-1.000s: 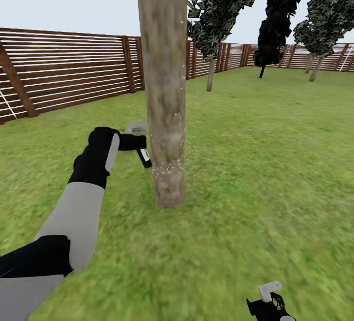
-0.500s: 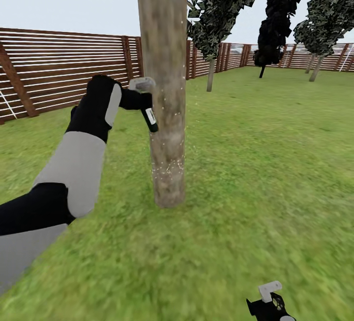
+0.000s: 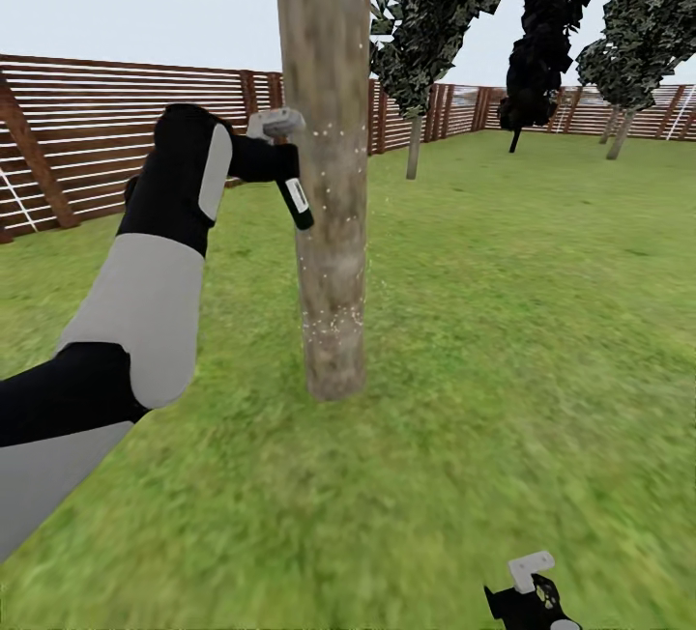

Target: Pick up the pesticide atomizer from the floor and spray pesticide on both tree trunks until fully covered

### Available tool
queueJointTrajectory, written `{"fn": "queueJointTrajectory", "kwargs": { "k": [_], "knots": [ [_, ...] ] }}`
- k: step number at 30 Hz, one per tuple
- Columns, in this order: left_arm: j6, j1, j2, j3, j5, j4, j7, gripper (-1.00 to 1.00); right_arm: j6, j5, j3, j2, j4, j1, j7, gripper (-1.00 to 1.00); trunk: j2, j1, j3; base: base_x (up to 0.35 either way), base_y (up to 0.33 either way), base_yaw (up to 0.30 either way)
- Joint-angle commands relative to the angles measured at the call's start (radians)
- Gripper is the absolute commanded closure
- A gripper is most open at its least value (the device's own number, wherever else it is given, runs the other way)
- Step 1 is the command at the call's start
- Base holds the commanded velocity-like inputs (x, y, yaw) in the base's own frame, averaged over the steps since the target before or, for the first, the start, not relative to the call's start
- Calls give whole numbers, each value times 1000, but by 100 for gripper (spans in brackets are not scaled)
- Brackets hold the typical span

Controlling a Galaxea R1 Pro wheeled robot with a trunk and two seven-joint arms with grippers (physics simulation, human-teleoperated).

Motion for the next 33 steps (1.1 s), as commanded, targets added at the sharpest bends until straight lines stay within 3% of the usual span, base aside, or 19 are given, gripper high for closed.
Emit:
{"fn": "queueJointTrajectory", "kwargs": {
  "k": [1, 3, 8, 14, 15, 19, 24, 30, 33],
  "knots": [
    [4, -1, -1, 4, -6, -3, -6, 100, -4, 8, -8, 0, 1, 0, 3, -100, 0, 0, -1, -22, 18, 0],
    [3, -4, -1, 5, -7, -6, -4, 100, -4, 8, -8, 0, 1, 0, 3, -100, 0, 0, -1, -11, 9, 0],
    [1, -73, -1, 7, -8, -7, -2, 100, -4, 8, -7, 0, 1, 0, 3, -100, 0, 0, -1, -2, 1, 0],
    [1, -93, 2, 25, -9, 13, -1, 100, -4, 8, -7, 0, 1, 0, 3, -100, 0, 0, -1, 0, 0, 0],
    [0, -94, 3, 53, -9, 55, -1, 100, -4, 8, -7, 0, 1, 0, 3, -100, 0, 0, -1, 0, 0, 0],
    [-9, -94, 25, 92, -12, 219, 7, 100, -4, 8, -7, 0, 1, 0, 3, -100, 0, 0, -1, 0, 0, 0],
    [-10, -94, 21, 93, -10, 270, 9, 100, -3, 8, -7, 0, 1, 0, 3, -100, 0, 0, -1, 0, 0, 0],
    [-23, -94, 19, 93, -9, 488, 11, 100, -2, 8, -7, 0, 1, 0, 3, -100, 0, 0, -1, 0, 0, 0],
    [-75, -94, 19, 94, -9, 610, 11, 100, -2, 8, -7, 0, 1, 0, 3, -100, 0, 0, -1, 0, 0, 0]
  ]
}}
